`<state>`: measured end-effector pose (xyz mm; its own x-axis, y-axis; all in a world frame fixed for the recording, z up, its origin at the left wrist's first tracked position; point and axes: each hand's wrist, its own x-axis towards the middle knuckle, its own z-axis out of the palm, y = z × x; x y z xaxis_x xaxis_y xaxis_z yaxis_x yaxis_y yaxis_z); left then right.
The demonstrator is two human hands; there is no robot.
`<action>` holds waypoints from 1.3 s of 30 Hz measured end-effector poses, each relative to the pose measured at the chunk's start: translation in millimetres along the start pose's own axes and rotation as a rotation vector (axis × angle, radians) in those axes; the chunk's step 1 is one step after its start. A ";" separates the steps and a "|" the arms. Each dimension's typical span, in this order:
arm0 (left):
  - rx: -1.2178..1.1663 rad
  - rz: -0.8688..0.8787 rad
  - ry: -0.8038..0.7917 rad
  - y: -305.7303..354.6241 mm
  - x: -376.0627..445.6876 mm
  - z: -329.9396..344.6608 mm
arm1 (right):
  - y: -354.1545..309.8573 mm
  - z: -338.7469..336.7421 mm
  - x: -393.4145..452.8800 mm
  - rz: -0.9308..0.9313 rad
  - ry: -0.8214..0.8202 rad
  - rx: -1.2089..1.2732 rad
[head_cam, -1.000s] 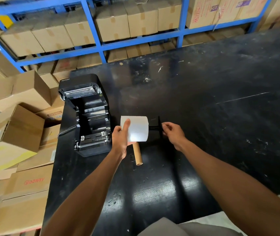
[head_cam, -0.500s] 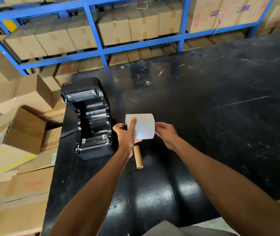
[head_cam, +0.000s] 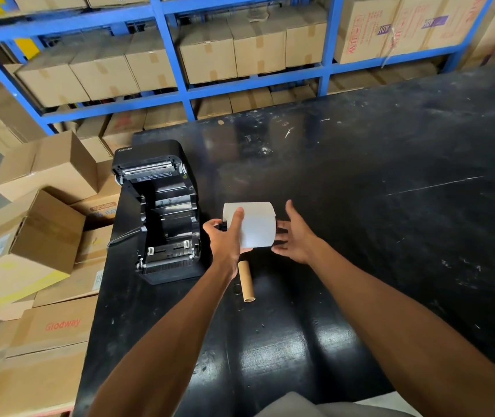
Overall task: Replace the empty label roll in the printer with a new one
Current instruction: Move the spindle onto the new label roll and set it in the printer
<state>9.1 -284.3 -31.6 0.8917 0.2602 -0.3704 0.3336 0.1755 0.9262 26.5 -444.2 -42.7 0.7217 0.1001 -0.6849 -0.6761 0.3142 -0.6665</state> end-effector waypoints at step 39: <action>1.099 0.187 -0.314 -110.0 -6.8 -82.7 | 34.9 -16.2 -0.6 -0.134 -0.174 0.472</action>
<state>-59.0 -226.9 -136.7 0.9407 -0.0791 -0.3300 0.1371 -0.8010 0.5827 0.0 -448.6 -70.3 0.8387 0.1727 -0.5166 -0.4643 0.7224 -0.5123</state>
